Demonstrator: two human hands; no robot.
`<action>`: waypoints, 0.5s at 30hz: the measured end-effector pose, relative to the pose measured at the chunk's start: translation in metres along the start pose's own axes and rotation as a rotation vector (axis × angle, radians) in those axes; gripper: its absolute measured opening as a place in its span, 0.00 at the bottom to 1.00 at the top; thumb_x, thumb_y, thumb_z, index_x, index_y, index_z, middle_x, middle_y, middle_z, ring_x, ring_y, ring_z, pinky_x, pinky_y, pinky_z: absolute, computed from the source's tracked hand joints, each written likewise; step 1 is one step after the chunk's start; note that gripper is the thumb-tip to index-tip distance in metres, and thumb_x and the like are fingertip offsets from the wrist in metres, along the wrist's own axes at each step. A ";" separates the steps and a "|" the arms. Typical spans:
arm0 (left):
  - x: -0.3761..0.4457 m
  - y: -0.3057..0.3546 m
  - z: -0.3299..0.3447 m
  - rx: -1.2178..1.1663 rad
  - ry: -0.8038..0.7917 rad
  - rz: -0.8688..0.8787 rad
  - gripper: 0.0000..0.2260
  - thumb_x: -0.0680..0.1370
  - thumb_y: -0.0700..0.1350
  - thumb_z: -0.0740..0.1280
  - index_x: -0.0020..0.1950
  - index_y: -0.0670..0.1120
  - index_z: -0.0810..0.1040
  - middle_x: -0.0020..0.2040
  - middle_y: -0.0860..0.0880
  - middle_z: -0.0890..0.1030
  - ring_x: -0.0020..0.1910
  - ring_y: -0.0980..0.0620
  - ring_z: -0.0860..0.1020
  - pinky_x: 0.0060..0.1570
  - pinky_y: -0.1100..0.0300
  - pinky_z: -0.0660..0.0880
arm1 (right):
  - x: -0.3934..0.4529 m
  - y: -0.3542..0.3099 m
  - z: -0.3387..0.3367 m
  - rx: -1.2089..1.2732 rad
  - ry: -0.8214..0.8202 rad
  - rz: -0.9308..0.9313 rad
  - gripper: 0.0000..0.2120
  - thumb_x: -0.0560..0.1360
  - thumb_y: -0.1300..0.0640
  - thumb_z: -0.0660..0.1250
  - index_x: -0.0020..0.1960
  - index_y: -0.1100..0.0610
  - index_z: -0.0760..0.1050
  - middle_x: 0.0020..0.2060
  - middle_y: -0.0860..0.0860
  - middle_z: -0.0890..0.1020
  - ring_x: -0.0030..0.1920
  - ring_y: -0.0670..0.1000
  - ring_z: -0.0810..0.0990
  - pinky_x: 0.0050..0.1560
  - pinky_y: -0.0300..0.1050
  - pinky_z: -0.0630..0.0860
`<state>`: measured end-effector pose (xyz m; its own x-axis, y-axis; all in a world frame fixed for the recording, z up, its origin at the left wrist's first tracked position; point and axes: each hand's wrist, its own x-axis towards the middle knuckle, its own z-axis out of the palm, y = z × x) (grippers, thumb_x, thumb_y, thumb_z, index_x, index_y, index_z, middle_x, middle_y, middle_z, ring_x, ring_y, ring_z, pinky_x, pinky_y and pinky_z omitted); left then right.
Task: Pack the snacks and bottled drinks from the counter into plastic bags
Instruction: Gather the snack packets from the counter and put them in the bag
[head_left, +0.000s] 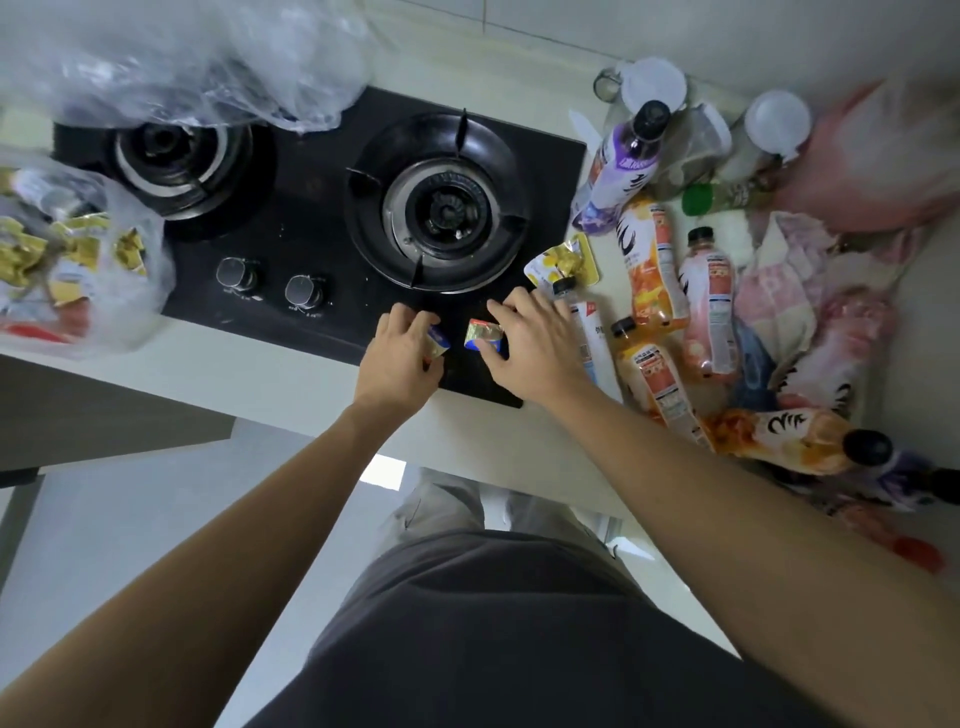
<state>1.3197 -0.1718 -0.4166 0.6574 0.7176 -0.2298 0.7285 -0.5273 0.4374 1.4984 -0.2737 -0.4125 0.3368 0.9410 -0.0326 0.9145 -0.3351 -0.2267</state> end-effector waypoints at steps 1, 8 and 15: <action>-0.001 0.001 0.001 -0.004 0.018 0.007 0.22 0.75 0.44 0.73 0.68 0.44 0.75 0.61 0.44 0.72 0.58 0.43 0.72 0.49 0.47 0.79 | 0.002 0.005 -0.005 0.009 0.039 0.020 0.24 0.78 0.43 0.64 0.66 0.56 0.79 0.55 0.52 0.79 0.57 0.56 0.76 0.56 0.54 0.69; 0.000 0.030 0.014 0.088 0.071 -0.052 0.25 0.74 0.60 0.71 0.67 0.51 0.75 0.63 0.46 0.71 0.59 0.43 0.71 0.50 0.47 0.75 | 0.037 0.057 -0.028 -0.077 0.082 0.264 0.15 0.76 0.50 0.66 0.57 0.57 0.78 0.56 0.58 0.78 0.57 0.63 0.76 0.57 0.60 0.73; 0.009 0.059 0.028 0.195 0.030 -0.076 0.27 0.75 0.66 0.67 0.69 0.54 0.73 0.64 0.45 0.69 0.63 0.43 0.69 0.52 0.46 0.74 | 0.074 0.065 -0.022 0.075 -0.207 0.518 0.30 0.74 0.40 0.67 0.70 0.56 0.72 0.68 0.61 0.73 0.70 0.65 0.71 0.72 0.59 0.68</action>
<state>1.3736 -0.2094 -0.4176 0.5954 0.7701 -0.2288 0.8011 -0.5473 0.2424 1.5873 -0.2272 -0.4084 0.6796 0.6467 -0.3462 0.6207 -0.7585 -0.1984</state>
